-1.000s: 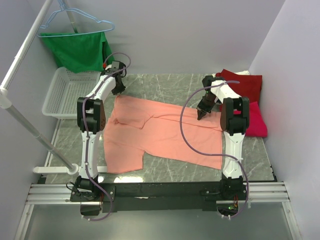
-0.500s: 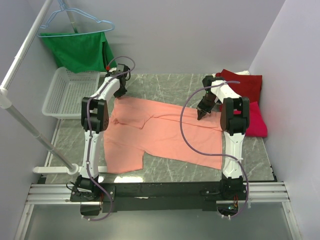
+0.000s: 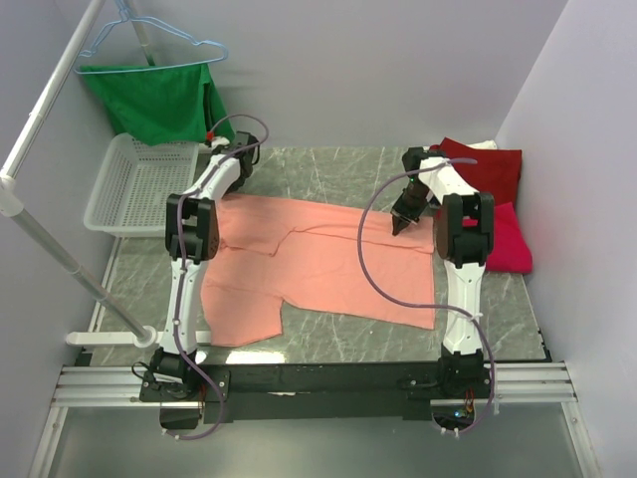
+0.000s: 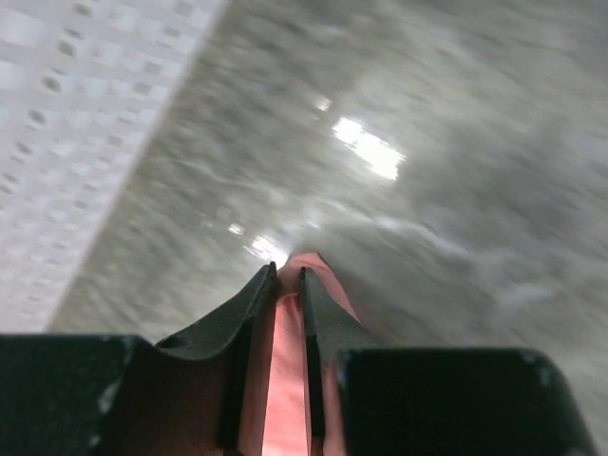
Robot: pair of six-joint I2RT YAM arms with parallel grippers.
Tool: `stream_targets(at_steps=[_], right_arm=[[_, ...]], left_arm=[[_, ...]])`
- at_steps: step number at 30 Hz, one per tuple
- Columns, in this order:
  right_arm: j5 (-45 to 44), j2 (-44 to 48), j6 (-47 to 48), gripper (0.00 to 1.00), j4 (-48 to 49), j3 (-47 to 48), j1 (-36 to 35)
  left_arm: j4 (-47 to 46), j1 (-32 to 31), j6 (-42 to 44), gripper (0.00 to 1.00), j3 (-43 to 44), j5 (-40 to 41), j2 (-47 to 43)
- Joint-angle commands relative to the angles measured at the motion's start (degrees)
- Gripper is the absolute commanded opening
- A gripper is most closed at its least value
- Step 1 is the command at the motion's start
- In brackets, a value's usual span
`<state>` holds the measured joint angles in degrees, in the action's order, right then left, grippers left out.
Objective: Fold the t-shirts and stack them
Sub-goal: Fold the tshirt
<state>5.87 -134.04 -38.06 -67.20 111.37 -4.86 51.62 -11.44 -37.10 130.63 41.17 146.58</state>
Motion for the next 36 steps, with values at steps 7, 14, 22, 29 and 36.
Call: stream_targets(at_steps=[7,14,22,29,36], right_arm=[[-4.02,-6.58,2.29,0.0,-6.44,15.53,0.64],[-5.52,-4.04,3.17,0.0,-5.49,14.4,0.64],[-7.27,3.77,4.84,0.0,-1.28,1.67,-0.06],[-7.01,2.74,5.63,0.01,1.02,-3.71,-0.23],[-7.71,-1.75,5.11,0.01,-1.0,1.99,-0.23]], left_arm=[[2.54,5.99,0.54,0.21,-0.02,2.79,-0.41],[-5.8,4.68,3.0,0.25,-5.55,-3.72,-9.55],[-7.85,2.31,3.79,0.3,-6.79,-9.61,-15.27],[-6.27,1.07,4.05,0.31,-9.77,-14.51,-17.38],[-2.49,-0.16,0.72,0.29,-17.58,-19.62,-18.35]])
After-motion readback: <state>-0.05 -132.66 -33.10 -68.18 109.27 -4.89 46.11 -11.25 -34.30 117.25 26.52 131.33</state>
